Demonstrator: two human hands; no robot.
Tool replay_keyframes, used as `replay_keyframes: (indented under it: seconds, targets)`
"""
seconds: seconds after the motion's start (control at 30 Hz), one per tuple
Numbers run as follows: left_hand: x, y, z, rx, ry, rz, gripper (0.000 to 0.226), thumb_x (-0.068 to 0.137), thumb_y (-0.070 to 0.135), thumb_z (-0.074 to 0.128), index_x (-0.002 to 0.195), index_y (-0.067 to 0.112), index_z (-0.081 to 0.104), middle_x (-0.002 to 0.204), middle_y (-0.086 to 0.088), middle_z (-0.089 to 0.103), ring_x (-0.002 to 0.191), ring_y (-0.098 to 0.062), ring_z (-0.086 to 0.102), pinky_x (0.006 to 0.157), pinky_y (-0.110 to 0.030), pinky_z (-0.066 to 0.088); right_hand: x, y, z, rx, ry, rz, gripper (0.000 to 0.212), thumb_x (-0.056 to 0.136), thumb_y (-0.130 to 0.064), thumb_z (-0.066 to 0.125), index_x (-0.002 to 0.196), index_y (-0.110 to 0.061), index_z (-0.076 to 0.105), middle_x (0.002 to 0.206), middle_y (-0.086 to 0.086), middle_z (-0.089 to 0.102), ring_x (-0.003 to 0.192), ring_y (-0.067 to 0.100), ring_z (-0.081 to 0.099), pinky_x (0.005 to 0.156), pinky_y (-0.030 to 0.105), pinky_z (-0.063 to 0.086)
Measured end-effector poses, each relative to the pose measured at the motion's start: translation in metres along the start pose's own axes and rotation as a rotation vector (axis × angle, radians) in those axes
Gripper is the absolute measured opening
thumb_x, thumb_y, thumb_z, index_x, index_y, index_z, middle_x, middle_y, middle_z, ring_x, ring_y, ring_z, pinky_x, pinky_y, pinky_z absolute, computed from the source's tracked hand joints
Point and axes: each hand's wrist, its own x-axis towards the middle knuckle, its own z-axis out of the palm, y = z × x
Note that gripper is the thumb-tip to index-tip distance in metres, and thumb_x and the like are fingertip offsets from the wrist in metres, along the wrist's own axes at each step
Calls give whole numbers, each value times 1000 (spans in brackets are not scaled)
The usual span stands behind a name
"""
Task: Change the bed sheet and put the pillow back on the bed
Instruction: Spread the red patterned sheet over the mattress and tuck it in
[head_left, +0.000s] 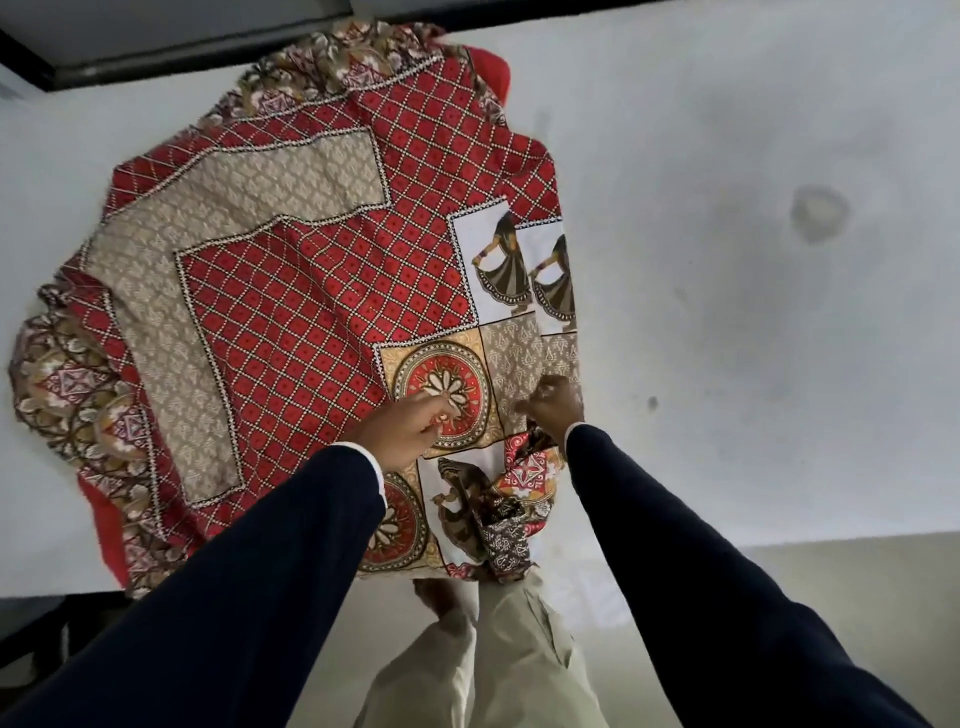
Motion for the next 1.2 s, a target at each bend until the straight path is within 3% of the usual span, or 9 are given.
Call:
replay_keyframes:
  seconds: [0.17,0.27,0.33,0.47,0.6,0.77,0.93,1.07,1.2]
  targets:
    - [25,15,-8,54,38,57,50,99,11,53,146,27,43,151,2,38,110,-18,62,92,-43,54,1,-2,0,-348,-39,-213,36,80,-42,75,102,-14,71,106,6,68,95,23,64,93,46,55]
    - [40,29,-14,174,161,192,89,88,0,64,156,36,19,167,5,8,122,-20,58,77,-41,62,-24,-17,6,-254,-248,-329,39,91,-29,68,123,-9,60,123,10,64,107,24,61,101,46,48]
    - [48,43,-19,435,185,307,104,79,1,73,157,37,14,169,5,1,138,-22,43,95,-41,56,-48,-24,9,-168,-435,-361,43,95,-19,61,135,-7,48,128,10,61,113,25,59,103,45,46]
    - [46,69,-40,1050,-77,222,53,88,14,69,136,28,52,141,0,56,128,-25,52,110,-49,36,-79,-9,23,-24,-545,-393,57,98,-16,56,151,-11,34,145,-4,48,130,17,47,110,33,36]
    - [24,63,-64,1206,-120,29,6,96,23,56,99,25,60,100,3,69,98,-21,62,104,-44,36,-102,11,20,-82,-374,-465,19,102,-31,53,121,-30,46,105,-25,52,102,13,51,91,33,40]
    - [-17,40,-88,1072,90,38,34,100,44,38,110,21,63,115,0,60,99,-16,56,97,-45,42,-107,19,8,-567,-537,-344,85,73,-77,66,134,-20,51,112,2,66,104,25,63,87,33,49]
    - [-79,14,-130,899,277,-48,54,90,65,50,114,17,61,121,-6,60,98,-19,61,85,-41,56,-106,61,-9,-1262,-573,-174,50,91,-47,64,129,-17,54,97,10,67,89,28,65,81,33,54]
    - [-142,4,-137,881,293,-132,42,86,48,71,111,15,63,115,-7,64,95,-25,66,79,-40,57,-97,91,-27,-1266,-275,-76,46,104,-34,39,137,-7,53,137,17,58,126,33,56,103,38,46]
    - [-198,1,-119,964,466,-377,21,91,35,57,101,19,67,86,-2,68,78,-22,68,68,-34,56,-151,56,-25,-812,-196,-15,28,104,-18,40,121,-4,58,99,17,65,81,28,66,66,31,50]
